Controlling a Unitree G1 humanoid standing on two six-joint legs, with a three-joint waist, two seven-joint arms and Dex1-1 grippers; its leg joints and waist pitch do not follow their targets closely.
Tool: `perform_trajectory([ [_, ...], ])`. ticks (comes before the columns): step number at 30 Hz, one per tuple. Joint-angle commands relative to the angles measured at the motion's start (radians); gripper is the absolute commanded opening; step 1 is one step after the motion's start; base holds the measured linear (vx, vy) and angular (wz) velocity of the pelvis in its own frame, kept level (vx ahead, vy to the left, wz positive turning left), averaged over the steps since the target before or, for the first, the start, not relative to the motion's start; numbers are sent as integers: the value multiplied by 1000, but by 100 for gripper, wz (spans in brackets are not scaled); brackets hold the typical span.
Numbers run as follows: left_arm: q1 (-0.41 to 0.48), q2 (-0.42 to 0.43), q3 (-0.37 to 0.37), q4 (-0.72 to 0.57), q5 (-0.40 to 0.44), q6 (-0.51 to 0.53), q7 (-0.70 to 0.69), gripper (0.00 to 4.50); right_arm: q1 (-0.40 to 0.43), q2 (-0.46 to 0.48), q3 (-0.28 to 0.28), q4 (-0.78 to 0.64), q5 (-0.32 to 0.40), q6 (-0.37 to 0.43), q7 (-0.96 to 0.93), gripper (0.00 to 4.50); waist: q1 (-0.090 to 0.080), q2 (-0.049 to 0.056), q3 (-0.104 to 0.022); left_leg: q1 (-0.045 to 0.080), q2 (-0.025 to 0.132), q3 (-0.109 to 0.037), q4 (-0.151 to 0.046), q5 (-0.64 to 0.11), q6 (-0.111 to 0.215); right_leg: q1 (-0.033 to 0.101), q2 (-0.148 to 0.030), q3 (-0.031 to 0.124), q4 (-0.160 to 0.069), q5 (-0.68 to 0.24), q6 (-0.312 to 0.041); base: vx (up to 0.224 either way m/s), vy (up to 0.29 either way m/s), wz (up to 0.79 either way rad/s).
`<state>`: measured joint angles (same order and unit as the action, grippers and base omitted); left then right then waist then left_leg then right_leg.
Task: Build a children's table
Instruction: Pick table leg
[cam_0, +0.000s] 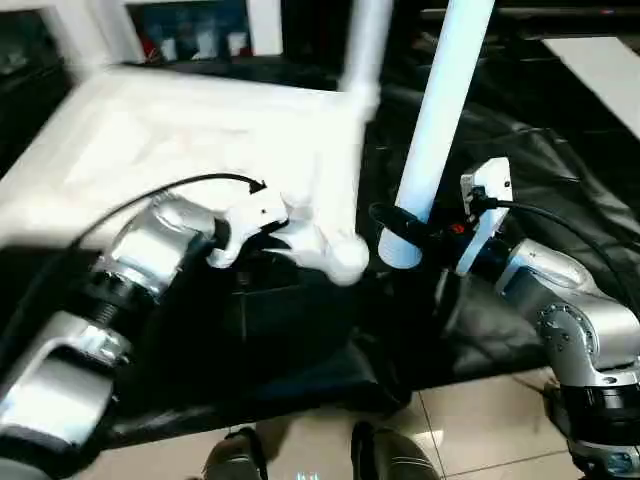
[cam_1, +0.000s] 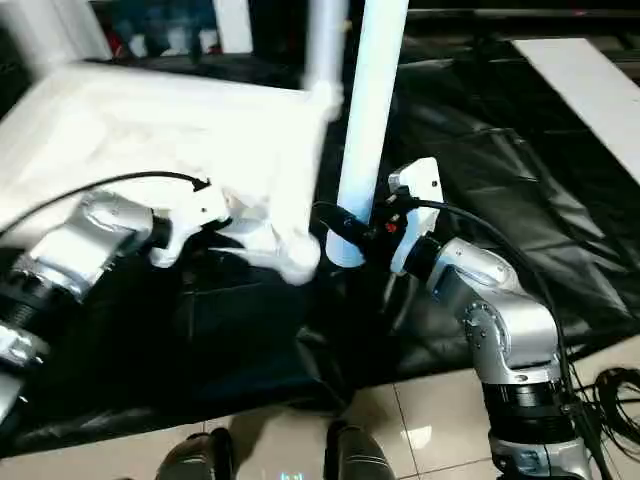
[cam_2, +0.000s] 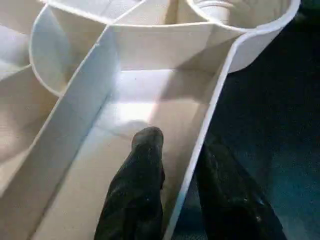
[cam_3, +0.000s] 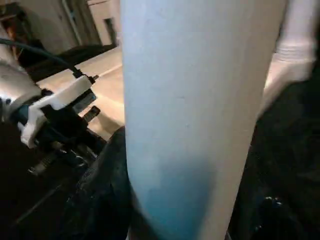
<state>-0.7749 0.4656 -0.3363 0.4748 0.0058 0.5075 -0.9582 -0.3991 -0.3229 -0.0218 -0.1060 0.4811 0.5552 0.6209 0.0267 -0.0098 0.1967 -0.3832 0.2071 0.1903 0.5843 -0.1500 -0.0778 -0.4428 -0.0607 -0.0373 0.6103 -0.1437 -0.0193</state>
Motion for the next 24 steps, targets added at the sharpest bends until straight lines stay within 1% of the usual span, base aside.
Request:
perform_trajectory([
  [1, 76, -16, 44, -8, -5, 78, 86, 79, -10, 6, 6, -10, 5, 6, -7, 188, 9, -11, -93, 1, -4, -13, -61, -202, 3, 71, -62, 34, -95, -508, -117, 0, 0, 0],
  [2, 77, -17, 45, -10, -5, 79, 87, 79, -10, 6, 7, -10, 4, 5, -7, 188, 7, -11, -94, 0, -3, -14, -61, -199, 5, 71, -62, 34, -94, -504, -114, 0, 0, 0],
  [3, 86, -21, 46, -23, -4, 82, 92, 79, -10, 8, 9, -9, 3, 5, -7, 188, 6, -11, -91, 4, -6, -14, -61, -201, 11, 65, -59, 33, -101, -520, -102, 0, 0, 0],
  [4, 103, -22, 41, -41, -1, 54, 93, 77, -10, 8, 14, -7, -1, 3, -4, 188, 6, -9, -91, 9, -6, -14, -60, -209, 18, 59, -58, 35, -105, -529, -98, 0, 0, 0],
  [5, 129, -18, 22, -77, 4, 22, 78, 76, -12, 7, 19, -2, -5, 0, -1, 188, 4, -15, -89, 7, -6, -14, -61, -210, 21, 59, -58, 35, -106, -532, -95, 0, 0, 0],
  [6, 155, -16, 7, -109, 6, -5, 67, 76, -15, 6, 23, 4, -9, -3, 3, 188, 4, -13, -88, 6, -4, -15, -64, -205, 23, 59, -57, 34, -105, -524, -92, 0, 0, 0],
  [7, 155, -16, 7, -109, 6, -5, 67, 76, -15, 6, 23, 4, -9, -3, 3, 188, 5, -11, -91, 9, -2, -16, -64, -205, 24, 57, -58, 35, -103, -514, -95, 0, 0, 0],
  [8, 174, -15, -5, -129, 12, -37, 62, 76, -19, 4, 26, 9, -12, -5, 7, 188, 3, -13, -90, 10, -2, -13, -64, -201, 30, 53, -54, 36, -103, -490, -101, 0, 0, 0],
  [9, 192, -9, -21, -150, 15, -86, 47, 76, -23, 1, 28, 15, -14, -7, 12, 188, 3, -11, -93, 9, -1, -13, -64, -186, 34, 56, -53, 37, -96, -443, -115, 0, 0, 0],
  [10, 192, -9, -21, -150, 15, -86, 47, 75, -23, 1, 28, 15, -14, -7, 12, 188, 6, -9, -96, 9, 2, -14, -64, -176, 37, 57, -55, 37, -92, -414, -123, 0, 0, 0],
  [11, 203, -8, -27, -165, 13, -103, 41, 75, -26, -1, 30, 18, -15, -8, 16, 188, 6, -9, -99, 6, 1, -12, -63, -152, 40, 60, -51, 38, -83, -343, -140, 0, 0, 0],
  [12, 206, -8, -29, -169, 13, -108, 39, 75, -27, -1, 30, 19, -16, -8, 17, 188, 7, -7, -100, 6, 1, -12, -62, -140, 45, 59, -50, 37, -78, -298, -157, 0, 0, 0],
  [13, 213, -12, -28, -183, 11, -109, 43, 75, -32, -5, 31, 23, -15, -9, 24, 188, 6, -12, -96, 7, 2, -9, -63, -145, 48, 56, -49, 38, -80, -293, -161, 0, 0, 0],
  [14, 216, -30, -11, -200, 2, -99, 65, 131, -40, -12, 35, 29, -17, -9, 37, 188, 6, -13, -92, 8, 2, -8, -64, -156, 51, 56, -51, 38, -81, -303, -167, 0, 0, 0],
  [15, 216, -30, -11, -200, 2, -99, 65, 131, -40, -12, 35, 29, -17, -9, 37, 188, 8, -11, -93, 7, 2, -9, -64, -158, 50, 59, -53, 39, -81, -310, -167, 0, 0, 0],
  [16, 211, -42, 6, -214, -14, -78, 69, 145, -48, -19, 39, 37, -19, -10, 51, 188, 8, -15, -91, 9, 2, -7, -64, -161, 52, 57, -53, 39, -82, -322, -164, 0, 0, 0],
  [17, 205, -45, 16, -222, -16, -88, 77, 145, -55, -27, 43, 44, -19, -11, 66, 188, 7, -18, -89, 8, 1, -7, -64, -162, 53, 56, -53, 38, -84, -333, -162, 0, 0, 0],
  [18, 201, -45, 23, -228, -18, -92, 79, 151, -59, -31, 46, 48, -19, -11, 75, 188, 9, -15, -89, 7, 2, -8, -65, -165, 52, 57, -55, 38, -86, -351, -155, 0, 0, 0],
  [19, 201, -45, 23, -228, -18, -93, 79, 151, -59, -31, 47, 49, -19, -11, 76, 188, 9, -13, -90, 10, 4, -8, -66, -163, 52, 55, -55, 38, -86, -343, -157, 0, 0, 0],
  [21, 197, -39, 26, -231, -18, -106, 74, 158, -61, -34, 49, 51, -17, -10, 84, 188, 9, -15, -89, 11, 5, -8, -66, -165, 55, 53, -54, 38, -86, -335, -160, 0, 0, 0],
  [22, 195, -31, 30, -237, -22, -113, 60, 158, -63, -35, 51, 52, -15, -9, 90, 188, 7, -18, -89, 7, 4, -9, -67, -157, 57, 56, -55, 37, -84, -321, -160, 0, 0, 0],
  [23, 193, -18, 31, -244, -28, -125, 34, 158, -65, -36, 53, 52, -13, -6, 95, 188, 7, -19, -88, 6, 4, -9, -67, -154, 58, 56, -55, 38, -84, -319, -159, 0, 0, 0],
  [24, 190, -5, 33, -246, -36, -146, 6, 158, -65, -37, 55, 52, -11, -4, 100, 188, 7, -17, -88, 6, 4, -9, -68, -152, 59, 56, -57, 38, -84, -321, -157, 0, 0, 0],
])
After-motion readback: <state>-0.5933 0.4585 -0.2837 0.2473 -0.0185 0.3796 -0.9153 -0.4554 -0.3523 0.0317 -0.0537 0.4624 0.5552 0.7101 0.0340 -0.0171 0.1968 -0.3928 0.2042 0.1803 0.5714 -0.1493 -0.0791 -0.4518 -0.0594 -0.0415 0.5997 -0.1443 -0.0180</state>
